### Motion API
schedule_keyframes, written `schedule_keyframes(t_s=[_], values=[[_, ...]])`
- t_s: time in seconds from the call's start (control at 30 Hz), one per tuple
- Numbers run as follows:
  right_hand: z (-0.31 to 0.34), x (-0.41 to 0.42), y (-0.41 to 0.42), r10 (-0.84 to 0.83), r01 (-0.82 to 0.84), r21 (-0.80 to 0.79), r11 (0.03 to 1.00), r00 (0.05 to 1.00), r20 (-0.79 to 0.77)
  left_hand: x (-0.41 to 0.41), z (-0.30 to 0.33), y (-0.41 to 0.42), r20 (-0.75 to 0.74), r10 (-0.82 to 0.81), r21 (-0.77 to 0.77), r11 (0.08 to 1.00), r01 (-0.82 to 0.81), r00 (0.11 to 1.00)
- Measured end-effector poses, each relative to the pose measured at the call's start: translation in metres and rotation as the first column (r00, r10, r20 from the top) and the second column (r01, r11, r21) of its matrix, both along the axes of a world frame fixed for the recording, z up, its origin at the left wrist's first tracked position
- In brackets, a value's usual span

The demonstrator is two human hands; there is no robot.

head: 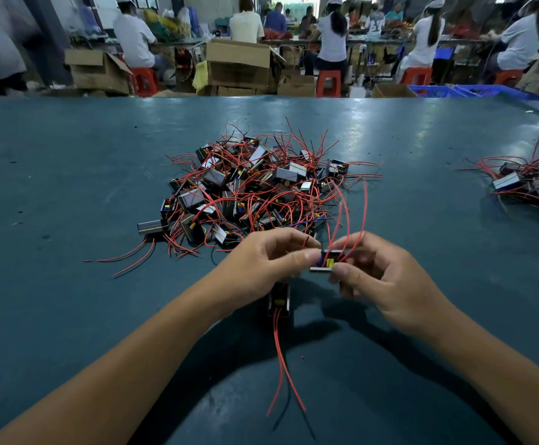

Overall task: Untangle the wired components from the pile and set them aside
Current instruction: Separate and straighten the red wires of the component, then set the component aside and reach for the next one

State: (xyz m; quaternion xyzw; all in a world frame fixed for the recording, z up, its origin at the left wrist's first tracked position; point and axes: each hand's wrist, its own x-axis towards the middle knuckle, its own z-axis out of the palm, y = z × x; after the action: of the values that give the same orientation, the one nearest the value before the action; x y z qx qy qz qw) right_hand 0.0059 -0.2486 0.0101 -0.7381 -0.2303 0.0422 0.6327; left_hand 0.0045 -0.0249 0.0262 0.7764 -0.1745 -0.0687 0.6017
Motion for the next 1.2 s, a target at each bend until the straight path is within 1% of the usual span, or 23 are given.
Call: schedule_keyframes(t_s=[0.07, 0.13, 0.2, 0.3, 0.37, 0.53, 0.63, 0.77, 0.9, 0.97, 1.1, 1.2], values=[[0.0, 0.0, 0.002, -0.012, 0.014, 0.052, 0.999, 1.0, -0.027, 0.0, -0.001, 0.0, 0.125, -0.017, 0.082, 0.997, 0.007, 0.992], [-0.002, 0.0, 0.006, -0.009, 0.014, 0.088, 0.996, 0.998, -0.06, -0.001, -0.002, -0.003, 0.273, 0.01, 0.159, 0.986, -0.055, 0.962], [-0.001, 0.001, 0.007, -0.005, 0.013, 0.108, 0.994, 0.998, -0.068, -0.003, -0.003, -0.005, 0.341, 0.023, 0.188, 0.978, -0.092, 0.94], [-0.002, 0.001, 0.005, 0.033, -0.022, 0.128, 0.992, 0.996, -0.084, -0.003, -0.003, -0.005, 0.336, 0.034, 0.221, 0.969, -0.114, 0.941], [-0.003, 0.001, 0.002, 0.068, -0.055, 0.122, 0.991, 0.992, -0.103, -0.003, -0.003, -0.005, 0.305, 0.046, 0.22, 0.969, -0.117, 0.951], [-0.006, 0.005, 0.001, 0.044, -0.036, 0.086, 0.996, 0.995, -0.092, -0.003, -0.003, -0.006, 0.305, 0.001, 0.278, 0.956, -0.09, 0.952], [-0.006, 0.006, -0.002, 0.087, -0.085, 0.018, 0.996, 0.991, -0.098, -0.004, -0.001, -0.003, 0.317, -0.033, 0.321, 0.944, -0.075, 0.948], [-0.008, 0.007, -0.003, 0.075, -0.079, -0.06, 0.995, 0.995, -0.072, -0.006, -0.001, -0.005, 0.365, -0.067, 0.387, 0.918, -0.086, 0.928], [-0.009, 0.007, -0.005, 0.068, -0.072, -0.099, 0.992, 0.997, -0.044, -0.006, -0.002, -0.006, 0.327, -0.065, 0.395, 0.916, -0.074, 0.943], [-0.009, 0.007, -0.004, 0.071, -0.075, -0.104, 0.992, 0.997, -0.044, -0.006, -0.001, -0.006, 0.308, -0.06, 0.375, 0.925, -0.063, 0.95], [-0.008, 0.005, 0.0, 0.082, -0.087, -0.076, 0.993, 0.994, -0.073, -0.007, 0.0, -0.006, 0.242, -0.051, 0.302, 0.953, -0.025, 0.969], [-0.008, 0.005, 0.0, 0.086, -0.091, -0.075, 0.993, 0.994, -0.07, -0.008, 0.0, -0.007, 0.23, -0.044, 0.304, 0.952, -0.029, 0.972]])
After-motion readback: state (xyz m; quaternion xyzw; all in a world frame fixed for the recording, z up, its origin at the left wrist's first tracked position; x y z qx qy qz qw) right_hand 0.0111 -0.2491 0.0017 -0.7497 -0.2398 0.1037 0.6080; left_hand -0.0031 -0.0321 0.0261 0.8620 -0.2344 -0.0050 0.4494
